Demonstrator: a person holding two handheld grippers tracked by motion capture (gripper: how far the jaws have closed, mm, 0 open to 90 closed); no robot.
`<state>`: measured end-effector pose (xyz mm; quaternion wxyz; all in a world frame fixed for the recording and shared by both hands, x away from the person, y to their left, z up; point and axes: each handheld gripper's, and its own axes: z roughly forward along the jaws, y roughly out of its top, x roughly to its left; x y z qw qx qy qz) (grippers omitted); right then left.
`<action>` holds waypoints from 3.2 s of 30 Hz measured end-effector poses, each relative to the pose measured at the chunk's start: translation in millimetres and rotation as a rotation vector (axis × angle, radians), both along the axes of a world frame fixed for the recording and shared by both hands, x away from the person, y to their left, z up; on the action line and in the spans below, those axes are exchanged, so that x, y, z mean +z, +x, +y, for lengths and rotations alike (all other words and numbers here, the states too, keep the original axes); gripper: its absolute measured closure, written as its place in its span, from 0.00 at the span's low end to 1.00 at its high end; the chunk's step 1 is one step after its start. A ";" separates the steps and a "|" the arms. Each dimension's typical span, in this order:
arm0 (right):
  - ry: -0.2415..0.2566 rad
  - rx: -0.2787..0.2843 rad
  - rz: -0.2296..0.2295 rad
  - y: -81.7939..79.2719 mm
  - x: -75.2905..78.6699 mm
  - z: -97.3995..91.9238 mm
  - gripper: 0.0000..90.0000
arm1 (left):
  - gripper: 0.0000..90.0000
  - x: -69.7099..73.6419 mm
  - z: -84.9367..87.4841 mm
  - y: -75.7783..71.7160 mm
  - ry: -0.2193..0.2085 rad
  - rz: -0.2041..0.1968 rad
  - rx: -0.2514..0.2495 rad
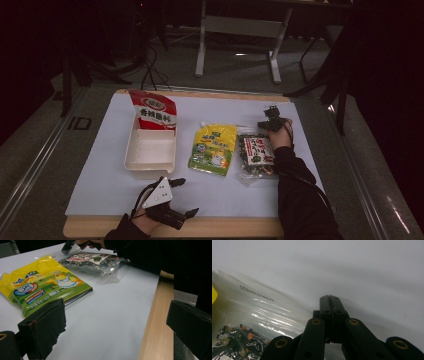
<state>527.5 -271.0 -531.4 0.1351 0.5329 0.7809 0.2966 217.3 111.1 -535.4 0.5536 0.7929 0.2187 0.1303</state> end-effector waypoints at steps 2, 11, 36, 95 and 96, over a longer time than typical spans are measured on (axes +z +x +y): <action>0.003 0.003 -0.005 -4.7 -0.4 -1.1 1.00 | 0.04 0.2 -0.4 -0.2 -0.001 -0.001 -0.001; 0.004 0.026 -0.006 -32.5 -2.2 -7.9 1.00 | 0.04 0.2 -2.1 0.2 0.010 -0.008 -0.008; 0.041 0.068 -0.022 -99.1 2.6 -31.4 1.00 | 0.04 0.4 -7.8 2.2 0.017 -0.012 -0.032; -0.088 0.216 0.021 -131.1 37.8 -77.9 0.99 | 0.04 -1.4 -17.3 7.9 0.026 -0.001 -0.068; -0.089 0.213 0.017 -131.2 39.8 -78.3 1.00 | 0.04 -1.4 -17.3 7.9 0.027 -0.002 -0.068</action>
